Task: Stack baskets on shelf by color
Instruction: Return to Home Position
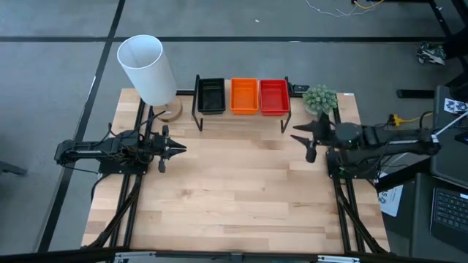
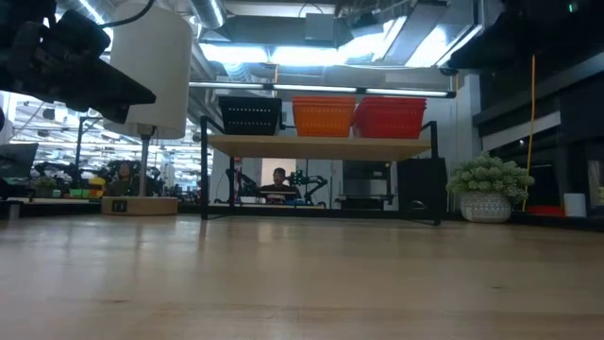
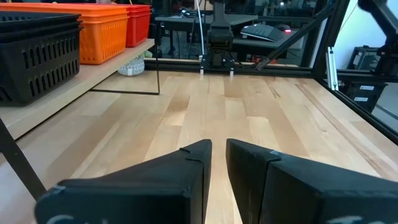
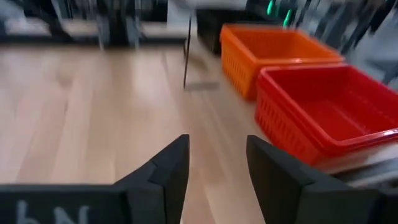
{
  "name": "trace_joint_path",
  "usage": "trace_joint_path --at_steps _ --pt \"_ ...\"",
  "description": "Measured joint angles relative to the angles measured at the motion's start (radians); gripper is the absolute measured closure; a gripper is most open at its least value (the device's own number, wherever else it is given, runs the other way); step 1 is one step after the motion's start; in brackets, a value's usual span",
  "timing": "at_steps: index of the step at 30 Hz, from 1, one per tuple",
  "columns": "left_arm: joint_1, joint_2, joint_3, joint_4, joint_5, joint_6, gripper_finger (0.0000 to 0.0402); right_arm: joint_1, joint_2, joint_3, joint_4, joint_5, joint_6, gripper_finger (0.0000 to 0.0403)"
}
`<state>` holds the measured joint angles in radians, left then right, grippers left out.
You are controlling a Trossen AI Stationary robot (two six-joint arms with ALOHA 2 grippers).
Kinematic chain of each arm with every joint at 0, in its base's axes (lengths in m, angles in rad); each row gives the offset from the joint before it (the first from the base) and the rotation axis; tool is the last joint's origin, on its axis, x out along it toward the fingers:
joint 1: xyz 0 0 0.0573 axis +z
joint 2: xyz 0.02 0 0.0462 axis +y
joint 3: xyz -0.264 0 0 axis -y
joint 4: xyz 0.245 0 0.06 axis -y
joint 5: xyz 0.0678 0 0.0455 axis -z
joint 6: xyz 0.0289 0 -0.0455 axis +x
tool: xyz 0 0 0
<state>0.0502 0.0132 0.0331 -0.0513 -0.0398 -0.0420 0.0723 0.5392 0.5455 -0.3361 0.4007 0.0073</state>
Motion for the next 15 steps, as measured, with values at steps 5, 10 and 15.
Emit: trace_joint_path --at_steps 5,10,15 --pt "0.000 0.000 0.000 0.000 0.000 0.000 0.0360 0.000 -0.104 -0.260 0.413 0.002 -0.102 0.0245" --pt "0.000 0.000 0.000 0.000 0.000 0.000 0.0360 0.000 -0.155 -0.398 0.596 -0.044 -0.140 0.0245" --pt "0.000 0.000 0.000 0.000 0.000 0.000 0.0360 0.001 -0.244 -0.470 0.601 -0.217 -0.135 0.0245"
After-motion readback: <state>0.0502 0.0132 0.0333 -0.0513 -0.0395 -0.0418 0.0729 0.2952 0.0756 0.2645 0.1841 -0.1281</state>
